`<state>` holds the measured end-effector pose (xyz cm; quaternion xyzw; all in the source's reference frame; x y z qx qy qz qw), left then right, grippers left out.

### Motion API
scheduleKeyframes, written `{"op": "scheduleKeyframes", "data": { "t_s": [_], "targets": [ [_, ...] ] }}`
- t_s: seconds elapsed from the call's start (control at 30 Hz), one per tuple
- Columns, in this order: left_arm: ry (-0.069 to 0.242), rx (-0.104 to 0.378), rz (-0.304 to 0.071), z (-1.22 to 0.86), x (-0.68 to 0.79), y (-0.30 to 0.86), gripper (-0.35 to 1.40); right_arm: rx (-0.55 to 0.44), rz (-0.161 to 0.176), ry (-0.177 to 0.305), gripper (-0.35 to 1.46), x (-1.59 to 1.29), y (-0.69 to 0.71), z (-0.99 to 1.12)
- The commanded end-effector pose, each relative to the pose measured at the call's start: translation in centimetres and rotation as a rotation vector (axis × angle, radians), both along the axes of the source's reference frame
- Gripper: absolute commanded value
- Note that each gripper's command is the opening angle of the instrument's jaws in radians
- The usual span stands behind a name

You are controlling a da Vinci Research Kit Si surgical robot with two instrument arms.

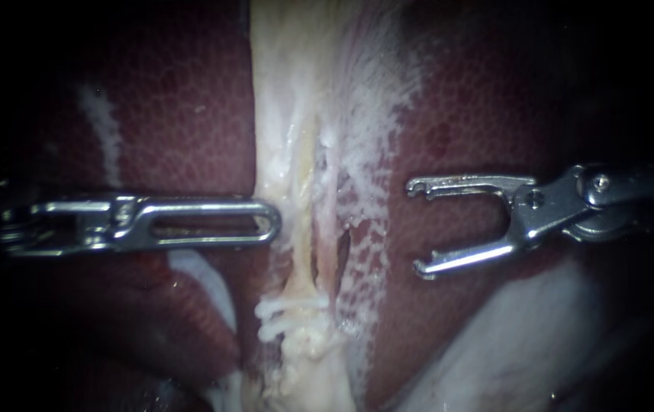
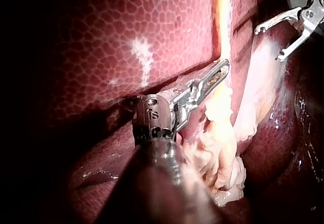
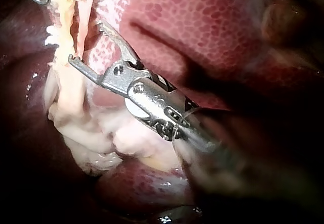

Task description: Going back second clip left tube

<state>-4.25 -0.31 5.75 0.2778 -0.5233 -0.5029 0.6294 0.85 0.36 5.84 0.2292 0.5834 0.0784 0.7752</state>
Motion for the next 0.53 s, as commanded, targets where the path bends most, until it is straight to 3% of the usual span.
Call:
{"op": "scheduleKeyframes", "data": {
  "t_s": [0.03,0.53],
  "targets": [
    [0.002,0.001,0.000,0.00,0.00,0.00,-0.35,0.000,0.000,0.000,0.60,0.00,0.00,0.00],
    [0.002,0.001,0.000,-0.03,0.00,-0.01,-0.35,0.000,0.000,0.000,0.60,0.00,0.00,-0.02]
  ]
}}
